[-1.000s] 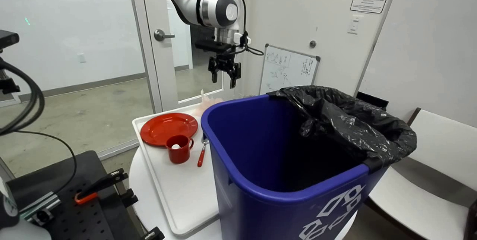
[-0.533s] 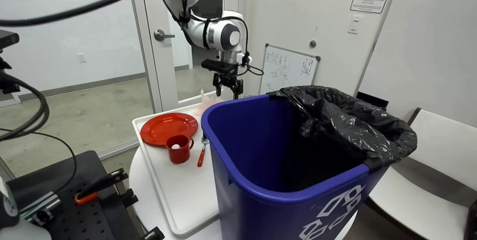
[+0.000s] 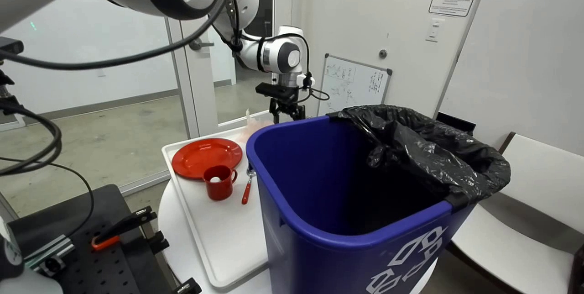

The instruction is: Move the white mug closer to the spoon

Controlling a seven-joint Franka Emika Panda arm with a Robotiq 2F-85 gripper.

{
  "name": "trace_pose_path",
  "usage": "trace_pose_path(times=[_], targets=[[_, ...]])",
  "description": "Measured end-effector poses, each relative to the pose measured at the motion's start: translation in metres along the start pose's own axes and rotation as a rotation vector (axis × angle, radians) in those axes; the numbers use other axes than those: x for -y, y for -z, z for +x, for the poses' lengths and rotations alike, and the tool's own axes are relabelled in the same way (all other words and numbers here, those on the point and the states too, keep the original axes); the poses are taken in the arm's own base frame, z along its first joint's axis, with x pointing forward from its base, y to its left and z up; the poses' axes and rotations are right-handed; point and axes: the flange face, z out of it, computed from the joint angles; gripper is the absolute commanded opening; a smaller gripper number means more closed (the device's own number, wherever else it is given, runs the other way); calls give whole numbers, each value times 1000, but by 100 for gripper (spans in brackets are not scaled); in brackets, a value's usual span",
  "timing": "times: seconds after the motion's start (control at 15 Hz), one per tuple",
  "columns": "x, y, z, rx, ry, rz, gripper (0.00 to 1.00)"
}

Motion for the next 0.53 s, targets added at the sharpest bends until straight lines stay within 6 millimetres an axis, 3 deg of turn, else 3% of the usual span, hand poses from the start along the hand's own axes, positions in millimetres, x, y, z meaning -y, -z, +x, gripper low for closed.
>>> trace_pose_path(times=[0.53], targets=[[-3,-39,5,56,-8,-6,100]])
